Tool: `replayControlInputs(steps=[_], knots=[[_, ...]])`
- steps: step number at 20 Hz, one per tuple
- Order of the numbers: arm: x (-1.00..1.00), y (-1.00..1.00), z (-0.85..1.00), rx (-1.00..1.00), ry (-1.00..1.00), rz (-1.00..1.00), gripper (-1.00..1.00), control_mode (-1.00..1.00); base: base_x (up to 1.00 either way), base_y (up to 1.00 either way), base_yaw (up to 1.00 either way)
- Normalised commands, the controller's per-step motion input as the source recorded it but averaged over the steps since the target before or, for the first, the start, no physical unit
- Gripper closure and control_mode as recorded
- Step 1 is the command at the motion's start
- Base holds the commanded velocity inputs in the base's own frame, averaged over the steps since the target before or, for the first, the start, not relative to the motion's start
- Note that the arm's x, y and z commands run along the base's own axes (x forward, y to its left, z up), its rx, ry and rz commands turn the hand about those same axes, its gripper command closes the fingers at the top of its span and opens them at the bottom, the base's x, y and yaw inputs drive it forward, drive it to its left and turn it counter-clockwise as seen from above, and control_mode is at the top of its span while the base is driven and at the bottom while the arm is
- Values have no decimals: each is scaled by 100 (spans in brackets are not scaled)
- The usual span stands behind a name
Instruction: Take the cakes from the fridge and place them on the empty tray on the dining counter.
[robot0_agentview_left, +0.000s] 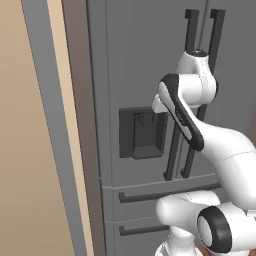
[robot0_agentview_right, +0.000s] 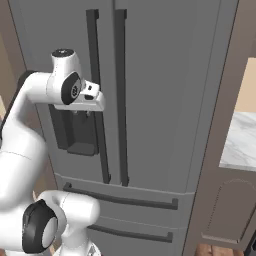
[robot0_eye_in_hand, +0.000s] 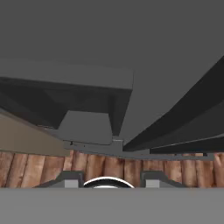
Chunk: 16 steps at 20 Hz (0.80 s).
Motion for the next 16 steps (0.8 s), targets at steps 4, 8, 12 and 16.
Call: replayControlInputs(steps=[4,8,12,16], knots=[[-42,0,3,0,-13,0,-100,-100,0,0,0],[-98,-1,51,-2,-46,-1,-100,-100,0,0,0],[-92,-3,48,0,-42,-2,-100,-100,0,0,0],[-61,-2,32,1,-25,-4,-100,-100,0,0,0]])
